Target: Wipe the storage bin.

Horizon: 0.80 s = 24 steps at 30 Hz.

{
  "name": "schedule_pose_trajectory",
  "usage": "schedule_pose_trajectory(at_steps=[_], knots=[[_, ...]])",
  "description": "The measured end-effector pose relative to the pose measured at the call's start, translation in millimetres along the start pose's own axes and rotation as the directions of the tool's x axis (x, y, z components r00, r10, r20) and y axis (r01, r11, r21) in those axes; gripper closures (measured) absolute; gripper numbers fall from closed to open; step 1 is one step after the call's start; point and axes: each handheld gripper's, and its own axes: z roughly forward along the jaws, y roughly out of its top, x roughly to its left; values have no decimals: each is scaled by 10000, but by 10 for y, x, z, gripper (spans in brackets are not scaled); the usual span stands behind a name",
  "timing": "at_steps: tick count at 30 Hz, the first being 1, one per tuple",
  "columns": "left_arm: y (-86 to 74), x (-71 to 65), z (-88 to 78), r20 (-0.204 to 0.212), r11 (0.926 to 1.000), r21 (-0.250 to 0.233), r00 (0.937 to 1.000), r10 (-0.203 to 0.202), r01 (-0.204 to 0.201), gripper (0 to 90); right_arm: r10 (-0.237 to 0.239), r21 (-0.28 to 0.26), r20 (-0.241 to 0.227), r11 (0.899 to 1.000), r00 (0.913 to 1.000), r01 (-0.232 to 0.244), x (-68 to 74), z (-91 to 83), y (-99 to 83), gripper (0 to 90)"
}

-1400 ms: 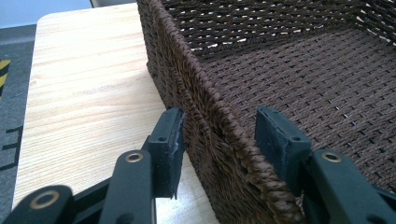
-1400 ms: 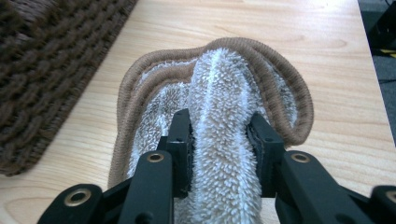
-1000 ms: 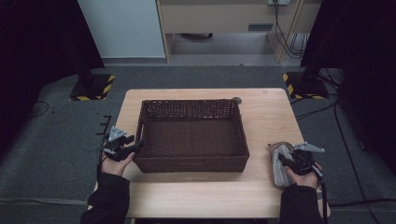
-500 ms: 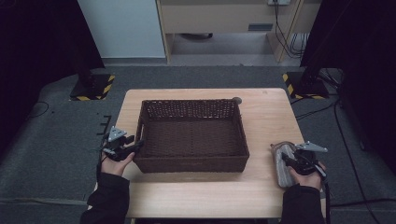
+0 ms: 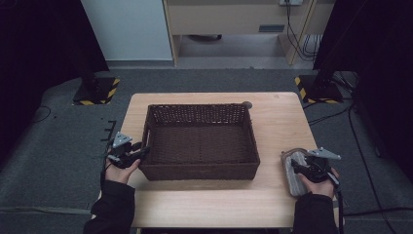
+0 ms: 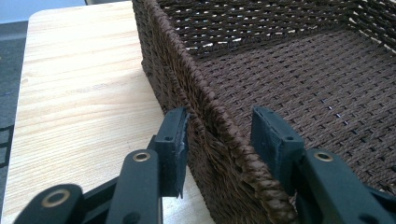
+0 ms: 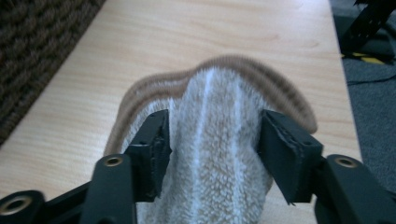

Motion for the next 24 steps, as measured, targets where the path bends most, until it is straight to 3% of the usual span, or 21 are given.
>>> schedule_pose_trajectory(at_steps=[6,14,24], knots=[[1,4,1,58,10000,17,10000,-70,70,576,82,-591,53,9982,10000,-79,4,-76,55,375],[0,13,0,117,9999,38,9999,-113,113,576,248,-1390,71,9900,9997,-236,1,-203,134,377],[3,13,1,174,9999,47,9998,-91,90,585,56,-2286,-512,9734,9987,-172,135,-387,318,401]])
